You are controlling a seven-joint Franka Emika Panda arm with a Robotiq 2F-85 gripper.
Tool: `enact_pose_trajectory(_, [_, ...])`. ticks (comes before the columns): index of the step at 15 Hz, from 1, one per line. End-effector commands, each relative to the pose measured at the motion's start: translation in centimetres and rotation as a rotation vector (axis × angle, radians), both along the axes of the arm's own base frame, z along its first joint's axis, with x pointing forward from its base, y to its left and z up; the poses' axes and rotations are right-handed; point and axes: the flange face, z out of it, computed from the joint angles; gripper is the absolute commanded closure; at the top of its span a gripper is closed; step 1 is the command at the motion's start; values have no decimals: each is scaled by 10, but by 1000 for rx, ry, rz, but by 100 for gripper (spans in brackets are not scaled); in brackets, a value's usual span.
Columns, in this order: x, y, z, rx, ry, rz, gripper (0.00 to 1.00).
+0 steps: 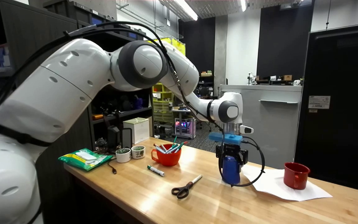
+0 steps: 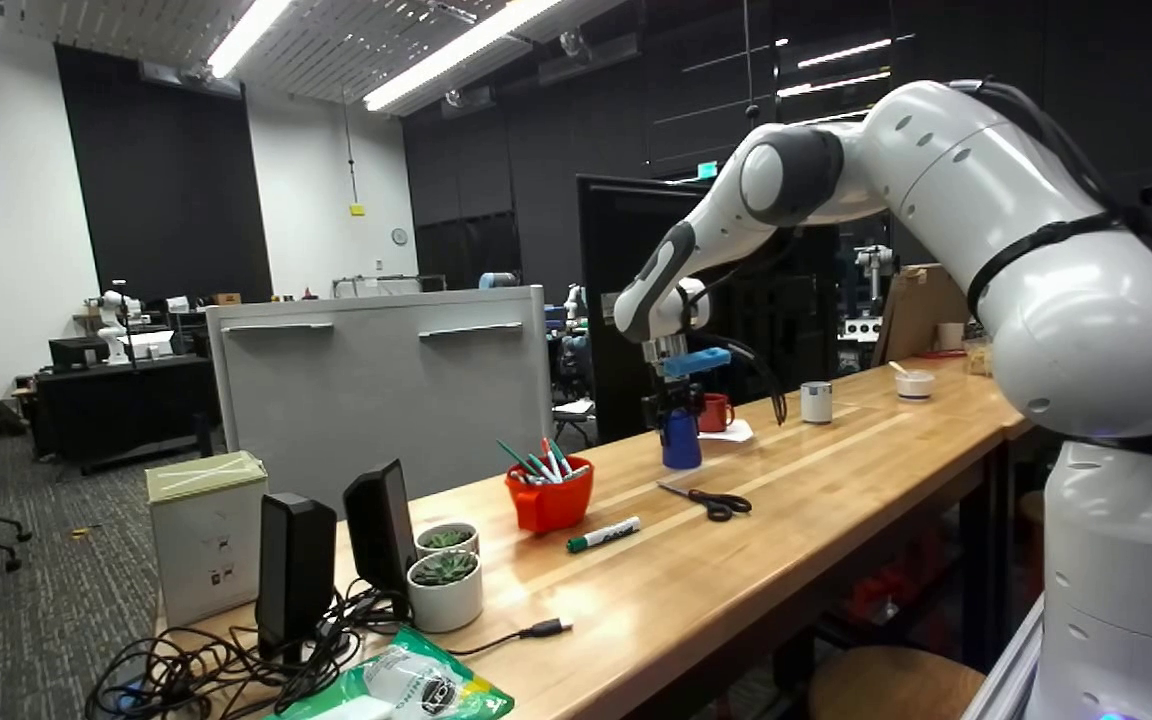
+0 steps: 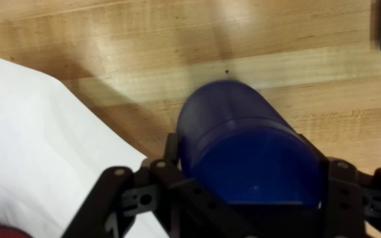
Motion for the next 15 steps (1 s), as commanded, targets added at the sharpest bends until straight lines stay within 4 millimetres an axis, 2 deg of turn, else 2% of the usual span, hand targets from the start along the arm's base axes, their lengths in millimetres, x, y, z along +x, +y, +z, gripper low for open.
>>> enact_pose_trajectory(1, [-13,16,23,-46,-52,70,44])
enact_pose_trajectory(5, [-27,31,38,-111,-150,141,44])
enact_pose_trajectory(9, [-48,44,44,-167,-269,198,44])
enact_pose_trajectory(11, [-62,48,41,-201,-358,219,44])
enact_pose_trajectory(15, [-75,54,36,-297,-583,240,44])
